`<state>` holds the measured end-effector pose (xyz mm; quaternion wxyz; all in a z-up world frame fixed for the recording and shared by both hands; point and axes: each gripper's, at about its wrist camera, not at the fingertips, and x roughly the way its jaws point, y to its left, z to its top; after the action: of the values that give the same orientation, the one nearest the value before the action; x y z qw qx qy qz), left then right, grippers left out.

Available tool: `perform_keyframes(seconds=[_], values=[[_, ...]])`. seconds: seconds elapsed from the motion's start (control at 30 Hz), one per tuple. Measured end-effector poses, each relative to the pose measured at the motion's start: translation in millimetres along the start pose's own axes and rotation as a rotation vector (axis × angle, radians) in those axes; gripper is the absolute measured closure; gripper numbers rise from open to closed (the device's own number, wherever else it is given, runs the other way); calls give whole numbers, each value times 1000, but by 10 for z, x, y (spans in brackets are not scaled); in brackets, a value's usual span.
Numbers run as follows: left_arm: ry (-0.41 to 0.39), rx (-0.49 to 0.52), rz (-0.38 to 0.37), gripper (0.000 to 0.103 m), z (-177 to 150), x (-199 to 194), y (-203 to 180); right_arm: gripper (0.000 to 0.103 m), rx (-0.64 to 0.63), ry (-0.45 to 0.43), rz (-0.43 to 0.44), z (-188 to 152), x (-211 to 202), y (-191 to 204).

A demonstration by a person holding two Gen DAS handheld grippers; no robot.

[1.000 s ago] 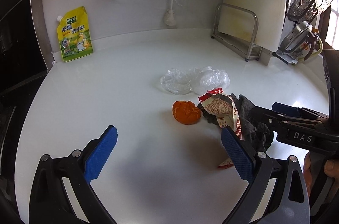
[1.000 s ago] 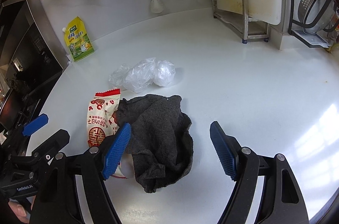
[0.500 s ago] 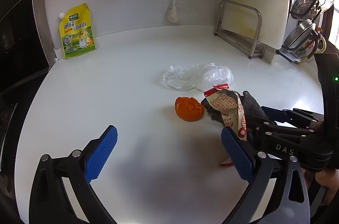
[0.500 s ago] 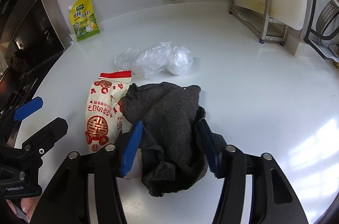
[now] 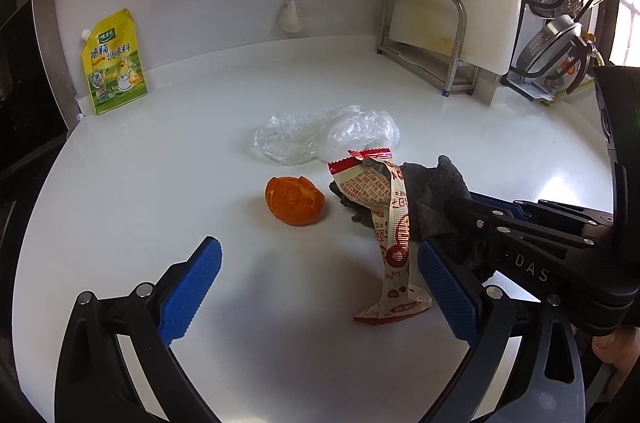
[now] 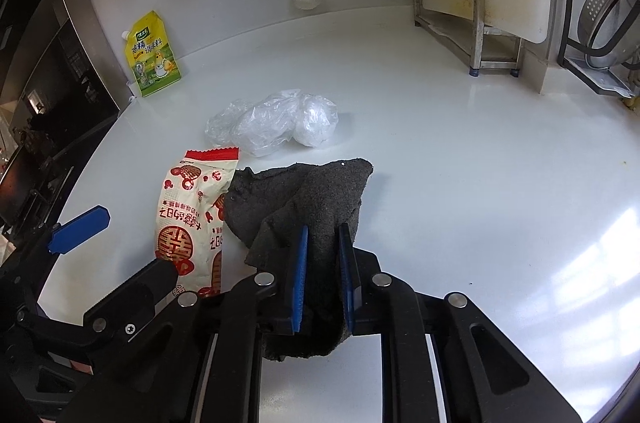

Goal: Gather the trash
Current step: 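Close the right gripper on the grey cloth while the left gripper grasps the red-and-white wrapper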

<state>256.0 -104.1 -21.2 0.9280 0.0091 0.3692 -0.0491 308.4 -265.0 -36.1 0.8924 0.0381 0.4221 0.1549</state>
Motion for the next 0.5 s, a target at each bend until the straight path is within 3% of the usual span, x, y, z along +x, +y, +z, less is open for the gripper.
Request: perform_keyframes(seconds=[0.37, 0.43, 0.5], values=[[39, 16, 22, 7, 33, 182, -89, 90, 35, -2, -2, -5, -45, -169], [34, 29, 26, 11, 45, 192, -118, 90, 38, 1, 4, -5, -47, -192], [40, 44, 22, 30, 53, 211, -148, 90, 44, 1, 6, -10, -49, -204]])
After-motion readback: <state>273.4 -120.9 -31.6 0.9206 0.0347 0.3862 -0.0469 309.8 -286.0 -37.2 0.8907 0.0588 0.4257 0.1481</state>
